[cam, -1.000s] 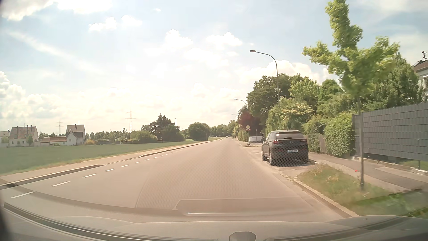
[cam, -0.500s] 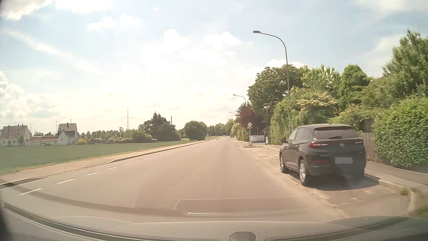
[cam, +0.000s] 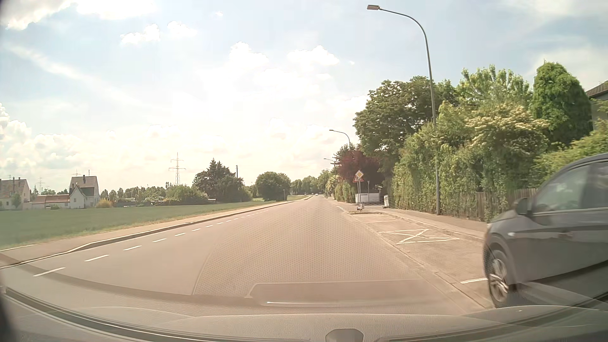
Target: Follow the waypoints while adhering to traffic rules and regulations
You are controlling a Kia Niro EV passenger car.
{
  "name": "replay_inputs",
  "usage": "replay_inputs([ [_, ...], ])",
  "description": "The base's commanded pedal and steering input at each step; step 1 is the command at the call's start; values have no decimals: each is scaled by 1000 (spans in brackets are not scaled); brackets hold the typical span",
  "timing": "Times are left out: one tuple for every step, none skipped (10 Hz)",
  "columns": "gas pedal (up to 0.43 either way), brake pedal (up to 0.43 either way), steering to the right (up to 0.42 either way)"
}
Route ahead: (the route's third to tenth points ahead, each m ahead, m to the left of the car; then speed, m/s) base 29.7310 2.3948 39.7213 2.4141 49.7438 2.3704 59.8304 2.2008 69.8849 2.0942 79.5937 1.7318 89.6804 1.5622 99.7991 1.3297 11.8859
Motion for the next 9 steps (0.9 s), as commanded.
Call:
replay_inputs([
  [169, 0, 2],
  [169, 0, 2],
  [169, 0, 1],
  [169, 0, 0],
  [169, 0, 0],
  [169, 0, -1],
  [169, 0, -1],
  [169, 0, -1],
  [169, 0, -2],
])
